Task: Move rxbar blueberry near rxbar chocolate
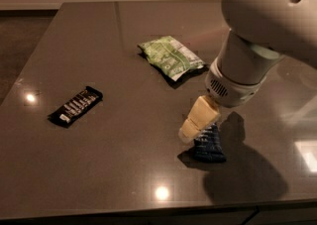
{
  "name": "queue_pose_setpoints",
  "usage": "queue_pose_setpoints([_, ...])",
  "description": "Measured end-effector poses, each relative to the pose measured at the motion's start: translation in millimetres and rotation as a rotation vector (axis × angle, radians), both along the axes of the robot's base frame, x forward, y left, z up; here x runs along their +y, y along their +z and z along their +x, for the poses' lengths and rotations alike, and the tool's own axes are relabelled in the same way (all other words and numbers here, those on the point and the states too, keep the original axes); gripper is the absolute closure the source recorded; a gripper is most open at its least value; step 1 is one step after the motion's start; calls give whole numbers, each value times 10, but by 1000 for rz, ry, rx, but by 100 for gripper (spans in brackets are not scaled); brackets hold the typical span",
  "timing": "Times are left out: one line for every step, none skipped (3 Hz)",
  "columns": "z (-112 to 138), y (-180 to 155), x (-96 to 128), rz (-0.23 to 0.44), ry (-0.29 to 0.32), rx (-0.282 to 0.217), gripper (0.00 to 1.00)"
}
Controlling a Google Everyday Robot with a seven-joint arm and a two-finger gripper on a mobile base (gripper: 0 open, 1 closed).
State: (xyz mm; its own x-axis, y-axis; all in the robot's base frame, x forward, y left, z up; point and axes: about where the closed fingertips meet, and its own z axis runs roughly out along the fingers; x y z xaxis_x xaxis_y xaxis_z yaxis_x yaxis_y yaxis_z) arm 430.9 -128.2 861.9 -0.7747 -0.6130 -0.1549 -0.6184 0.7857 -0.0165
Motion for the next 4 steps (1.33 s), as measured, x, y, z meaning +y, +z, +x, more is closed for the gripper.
queue_pose_setpoints([-38, -112, 22, -20, 2, 19, 0])
queue_pose_setpoints([-73, -234, 34, -42, 12, 41, 0])
queue_pose_setpoints([-79, -266, 40, -45, 16, 49, 0])
queue_pose_setpoints([-101, -345, 65, -50, 33, 71, 18])
